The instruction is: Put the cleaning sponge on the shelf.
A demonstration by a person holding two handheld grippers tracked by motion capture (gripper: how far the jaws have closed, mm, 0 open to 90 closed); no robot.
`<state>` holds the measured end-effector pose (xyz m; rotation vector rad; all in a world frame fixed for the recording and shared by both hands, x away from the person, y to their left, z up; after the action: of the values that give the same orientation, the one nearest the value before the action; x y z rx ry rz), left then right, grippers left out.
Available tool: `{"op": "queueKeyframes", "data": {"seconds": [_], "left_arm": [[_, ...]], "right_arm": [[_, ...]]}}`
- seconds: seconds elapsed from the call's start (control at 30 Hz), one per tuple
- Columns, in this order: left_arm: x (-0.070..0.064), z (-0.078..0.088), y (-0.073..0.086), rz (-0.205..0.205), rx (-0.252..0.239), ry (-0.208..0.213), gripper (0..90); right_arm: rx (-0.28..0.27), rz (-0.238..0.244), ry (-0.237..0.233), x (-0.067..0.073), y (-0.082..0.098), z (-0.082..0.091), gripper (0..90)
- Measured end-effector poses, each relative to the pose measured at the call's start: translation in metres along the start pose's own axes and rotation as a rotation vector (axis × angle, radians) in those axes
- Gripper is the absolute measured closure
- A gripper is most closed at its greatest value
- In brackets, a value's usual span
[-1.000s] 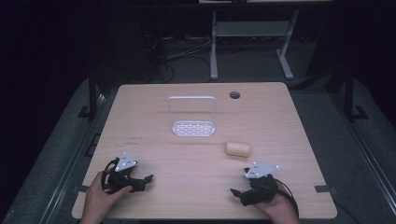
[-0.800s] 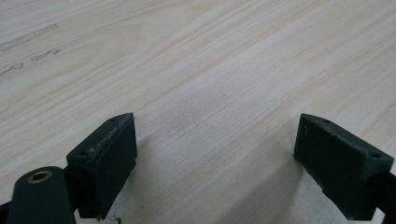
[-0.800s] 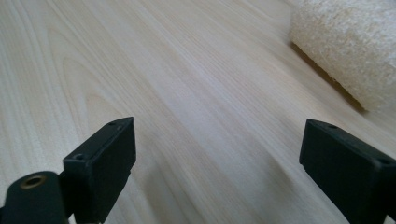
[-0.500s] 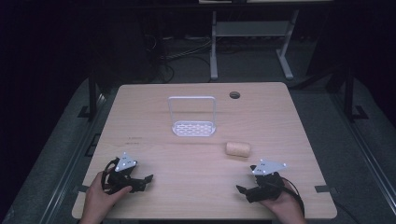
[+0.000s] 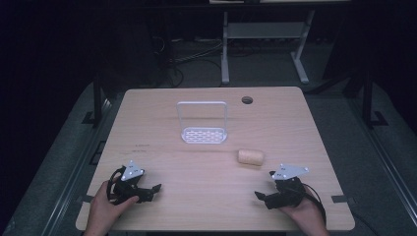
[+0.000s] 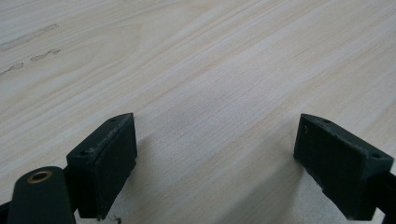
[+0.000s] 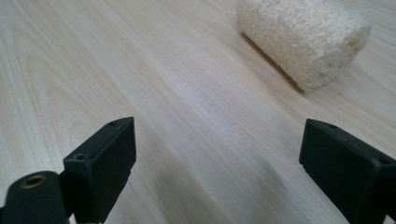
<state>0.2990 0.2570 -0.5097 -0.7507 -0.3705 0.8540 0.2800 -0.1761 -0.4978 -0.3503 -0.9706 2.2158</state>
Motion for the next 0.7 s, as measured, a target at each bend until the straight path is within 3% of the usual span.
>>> {"op": "queueKeyframes", "data": {"seconds": [0.4,0.7], "left_arm": [[0.000,0.000,0.000,0.000,-0.001,0.000,12.7],[0.000,0.000,0.000,0.000,-0.001,0.000,12.7]], "right_arm": [[-0.026,-0.008,0.029,-0.017,-0.002,0.010,10.6],[-0.040,-0.015,0.024,-0.026,-0.007,0.013,10.7]]}}
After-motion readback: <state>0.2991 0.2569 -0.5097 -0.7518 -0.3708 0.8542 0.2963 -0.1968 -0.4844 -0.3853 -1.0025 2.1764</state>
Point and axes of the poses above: each handheld gripper's, and its own axes: z roughly backward along the jaws, y roughly out of its underside, x roughly to its left, the point moved 5 cm from there along -z, roughly forward along the jaws
